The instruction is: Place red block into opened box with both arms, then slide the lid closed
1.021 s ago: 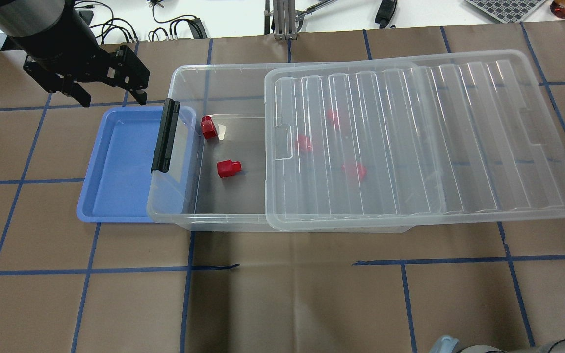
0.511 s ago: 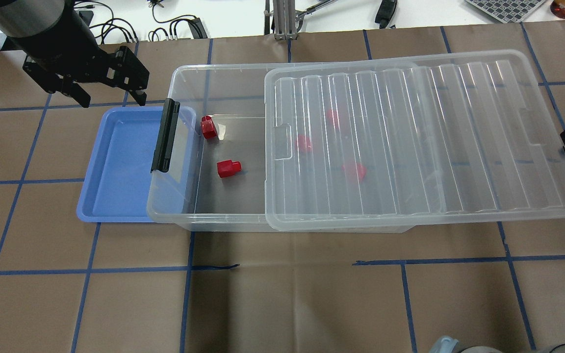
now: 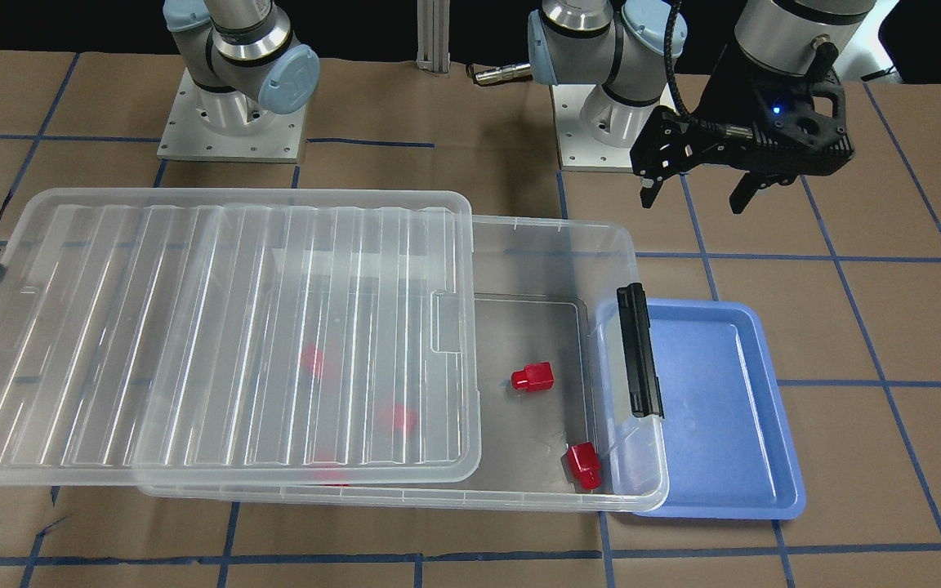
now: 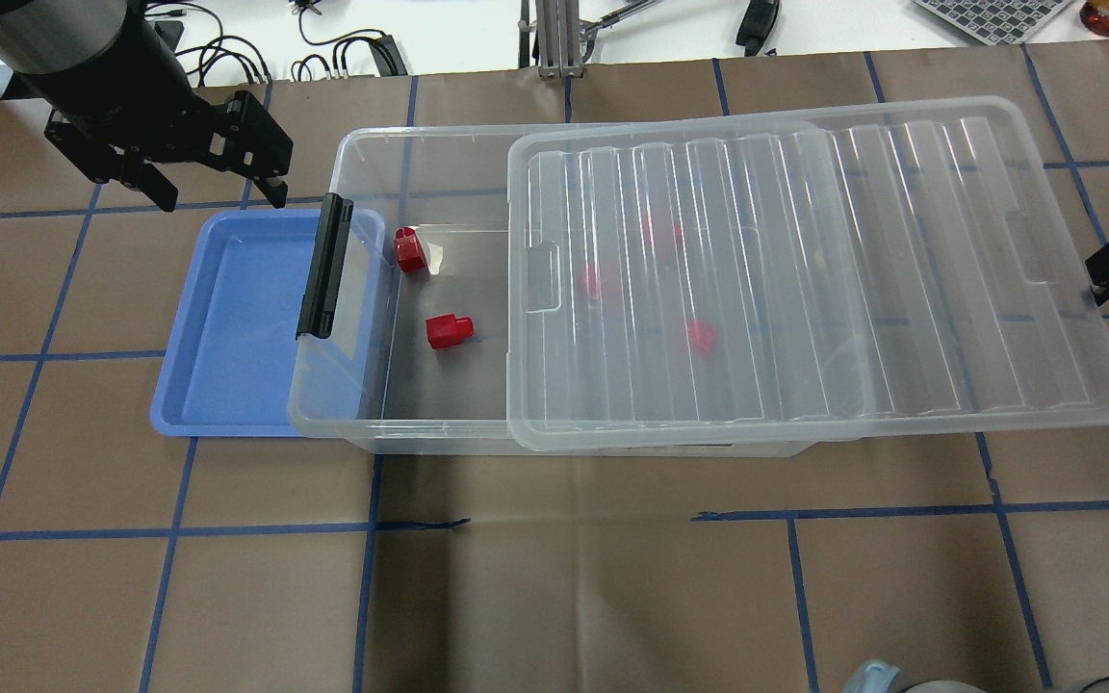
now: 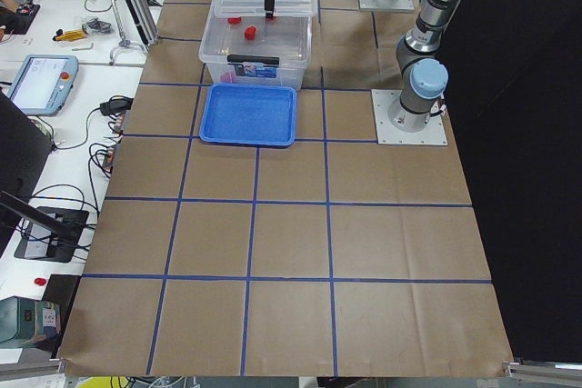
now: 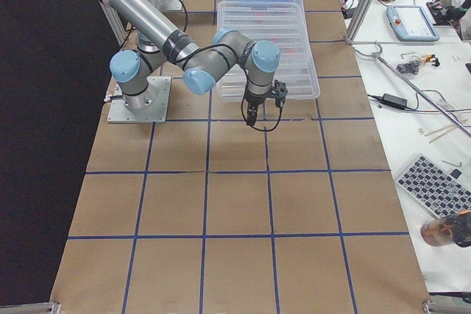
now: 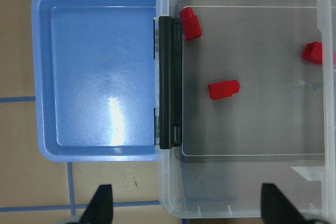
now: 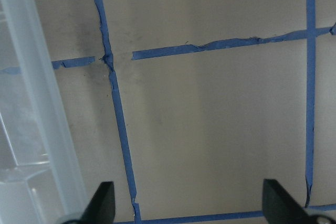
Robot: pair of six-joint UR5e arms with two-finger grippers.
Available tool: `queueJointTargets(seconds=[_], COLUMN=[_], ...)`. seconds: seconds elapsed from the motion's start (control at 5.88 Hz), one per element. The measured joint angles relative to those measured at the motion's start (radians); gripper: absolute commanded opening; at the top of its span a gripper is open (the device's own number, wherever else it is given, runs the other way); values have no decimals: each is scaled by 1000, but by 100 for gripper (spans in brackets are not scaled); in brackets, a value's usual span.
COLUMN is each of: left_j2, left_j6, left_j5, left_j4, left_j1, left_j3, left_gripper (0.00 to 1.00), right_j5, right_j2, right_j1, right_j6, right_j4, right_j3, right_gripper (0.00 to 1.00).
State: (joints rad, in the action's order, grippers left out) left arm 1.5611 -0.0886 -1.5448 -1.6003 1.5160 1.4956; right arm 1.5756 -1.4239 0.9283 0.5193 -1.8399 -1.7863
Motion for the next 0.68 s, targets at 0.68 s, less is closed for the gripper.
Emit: queueJointTargets(seconds=[0.68], left_j2=[1], left_j6=[1], left_j5=[0], left_j4=[0], left_j1=[1], left_j3=[1], left_gripper=[99], right_j5=[-40], right_j2=[-16], right_j1=[28], right_j6=[-86], right_j4=[25], right_j3=[-11], right_gripper=[100])
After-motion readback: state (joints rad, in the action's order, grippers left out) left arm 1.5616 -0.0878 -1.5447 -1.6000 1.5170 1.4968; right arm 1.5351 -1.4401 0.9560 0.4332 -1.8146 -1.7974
